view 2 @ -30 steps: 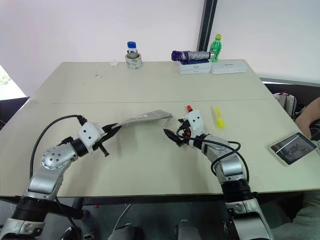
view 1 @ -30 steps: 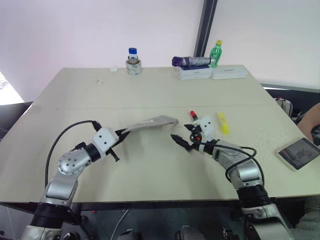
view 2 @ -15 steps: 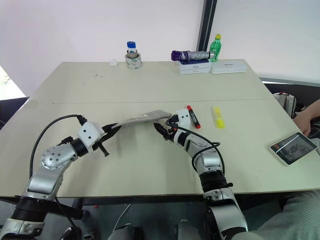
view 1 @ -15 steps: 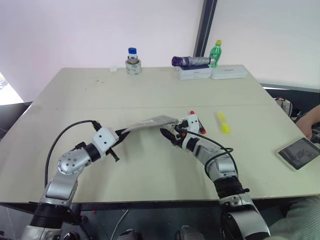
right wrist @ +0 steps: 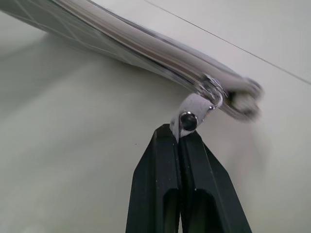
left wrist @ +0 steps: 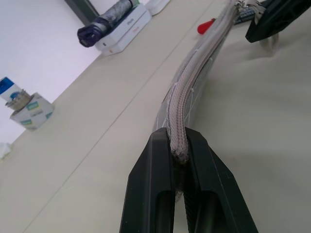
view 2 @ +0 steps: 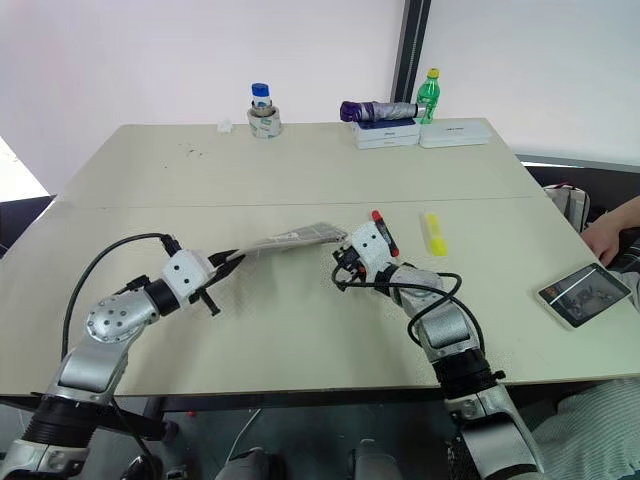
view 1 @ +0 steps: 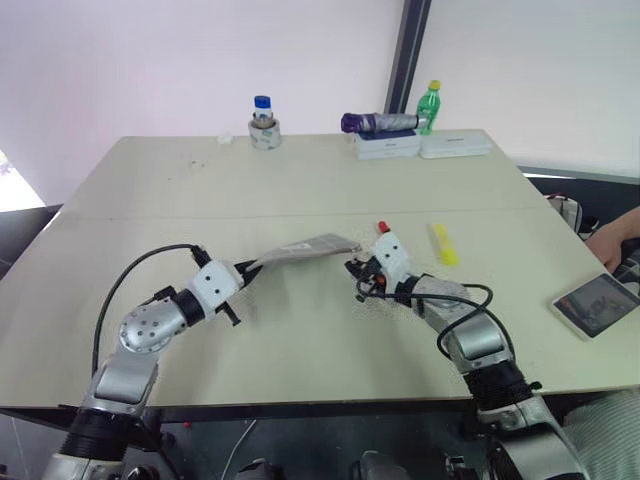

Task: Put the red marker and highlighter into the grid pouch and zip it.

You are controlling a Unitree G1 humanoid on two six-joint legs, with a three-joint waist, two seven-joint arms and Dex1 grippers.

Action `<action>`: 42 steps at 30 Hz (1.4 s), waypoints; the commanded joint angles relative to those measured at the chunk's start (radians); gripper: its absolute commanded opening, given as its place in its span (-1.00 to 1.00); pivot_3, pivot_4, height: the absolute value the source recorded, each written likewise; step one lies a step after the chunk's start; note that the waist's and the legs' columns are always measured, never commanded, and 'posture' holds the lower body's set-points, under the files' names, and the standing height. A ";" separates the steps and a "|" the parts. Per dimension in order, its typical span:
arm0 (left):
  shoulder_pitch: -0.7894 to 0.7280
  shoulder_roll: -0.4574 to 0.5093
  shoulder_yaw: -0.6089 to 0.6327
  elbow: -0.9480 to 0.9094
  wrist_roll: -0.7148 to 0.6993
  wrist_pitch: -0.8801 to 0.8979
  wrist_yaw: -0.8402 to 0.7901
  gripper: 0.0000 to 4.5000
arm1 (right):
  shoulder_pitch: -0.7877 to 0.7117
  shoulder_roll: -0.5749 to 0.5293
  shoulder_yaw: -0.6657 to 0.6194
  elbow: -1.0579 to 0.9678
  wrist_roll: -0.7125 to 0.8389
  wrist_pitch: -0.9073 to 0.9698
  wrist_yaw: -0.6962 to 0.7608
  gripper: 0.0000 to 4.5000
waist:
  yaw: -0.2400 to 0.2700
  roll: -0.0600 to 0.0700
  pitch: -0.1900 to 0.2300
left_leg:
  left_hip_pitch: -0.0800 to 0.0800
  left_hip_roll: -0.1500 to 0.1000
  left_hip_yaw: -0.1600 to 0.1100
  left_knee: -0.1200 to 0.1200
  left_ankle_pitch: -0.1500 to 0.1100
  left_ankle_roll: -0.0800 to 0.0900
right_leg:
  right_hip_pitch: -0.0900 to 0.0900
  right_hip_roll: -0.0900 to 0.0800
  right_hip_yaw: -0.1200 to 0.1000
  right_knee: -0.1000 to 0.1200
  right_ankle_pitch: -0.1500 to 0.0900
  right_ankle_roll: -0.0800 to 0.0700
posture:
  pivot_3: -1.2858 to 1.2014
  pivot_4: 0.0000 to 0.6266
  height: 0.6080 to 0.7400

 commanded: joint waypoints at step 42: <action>0.042 0.022 -0.141 -0.036 0.153 -0.125 -0.012 -1.00 | -0.043 -0.075 0.221 -0.071 -0.294 -0.392 0.218 -0.99 | 0.001 0.000 0.000 | 0.000 0.000 0.000 0.000 0.000 -0.001 | 0.000 0.000 0.000 0.000 0.000 0.000 | 0.03 -0.52 1.00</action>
